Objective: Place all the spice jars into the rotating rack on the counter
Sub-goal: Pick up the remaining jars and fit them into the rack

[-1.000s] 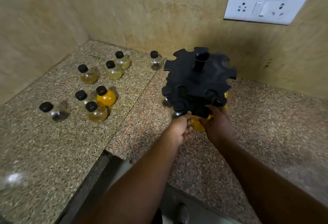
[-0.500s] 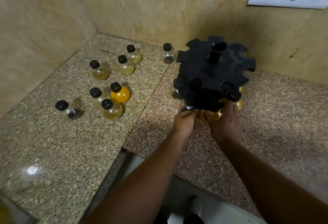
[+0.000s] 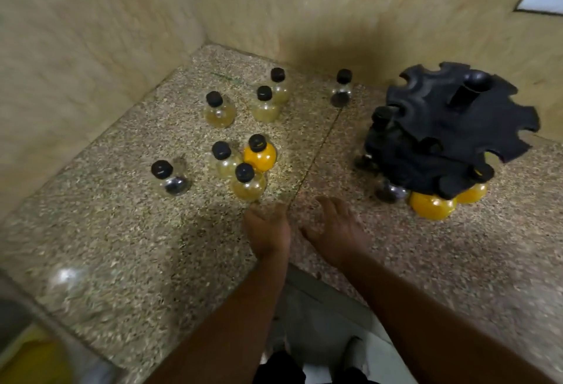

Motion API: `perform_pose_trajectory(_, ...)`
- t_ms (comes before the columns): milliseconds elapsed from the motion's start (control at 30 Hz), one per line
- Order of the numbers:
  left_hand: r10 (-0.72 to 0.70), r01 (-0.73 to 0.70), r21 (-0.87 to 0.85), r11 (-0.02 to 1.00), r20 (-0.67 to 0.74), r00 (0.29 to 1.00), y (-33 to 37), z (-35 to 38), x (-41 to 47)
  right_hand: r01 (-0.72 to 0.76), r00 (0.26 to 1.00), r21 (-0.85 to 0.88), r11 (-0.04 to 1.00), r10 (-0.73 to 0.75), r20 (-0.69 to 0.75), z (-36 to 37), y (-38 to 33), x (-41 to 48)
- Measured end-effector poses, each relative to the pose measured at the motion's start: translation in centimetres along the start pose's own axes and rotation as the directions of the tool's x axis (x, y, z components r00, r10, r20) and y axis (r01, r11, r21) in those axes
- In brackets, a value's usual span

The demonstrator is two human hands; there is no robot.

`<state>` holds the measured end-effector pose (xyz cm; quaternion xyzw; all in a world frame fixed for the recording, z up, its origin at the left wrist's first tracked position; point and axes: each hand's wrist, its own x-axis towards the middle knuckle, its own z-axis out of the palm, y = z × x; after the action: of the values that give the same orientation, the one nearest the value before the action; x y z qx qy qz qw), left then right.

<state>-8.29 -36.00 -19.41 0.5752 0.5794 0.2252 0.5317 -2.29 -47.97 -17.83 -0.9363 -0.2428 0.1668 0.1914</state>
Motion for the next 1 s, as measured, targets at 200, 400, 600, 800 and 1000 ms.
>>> perform_pose_trajectory(200, 0.225, -0.222, 0.072, 0.973, -0.043, 0.973, 0.8, -3.8, 4.3, -0.032, 0.984, -0.145, 0.989, 0.057, 0.171, 3.0, -3.6, 2.3)
perform_pose_trajectory(400, 0.447, -0.486, 0.275, 0.83, 0.193, 0.873, 2.7, -6.1, 7.8, -0.07, 0.967, -0.221, 0.973, 0.121, 0.225, 4.5, -5.3, 2.9)
perform_pose_trajectory(600, 0.561, -0.646, 0.312, 0.697, 0.324, 0.762, 3.3, -6.7, 9.3, -0.055, 0.964, -0.204, 0.978, 0.105, 0.245, 4.6, -5.5, 3.0)
perform_pose_trajectory(800, 0.624, -0.726, 0.315, 0.612, 0.371, 0.687, 3.8, -5.3, 8.7, -0.118, 0.987, -0.001, 0.993, 0.118, 0.113, 3.5, -5.0, 2.8)
perform_pose_trajectory(1000, 0.698, -0.824, 0.179, 0.537, 0.455, 0.553, 4.8, -1.5, 4.8, -0.113, 0.931, 0.427, 0.897, 0.246, -0.27, -0.2, -3.2, 1.8)
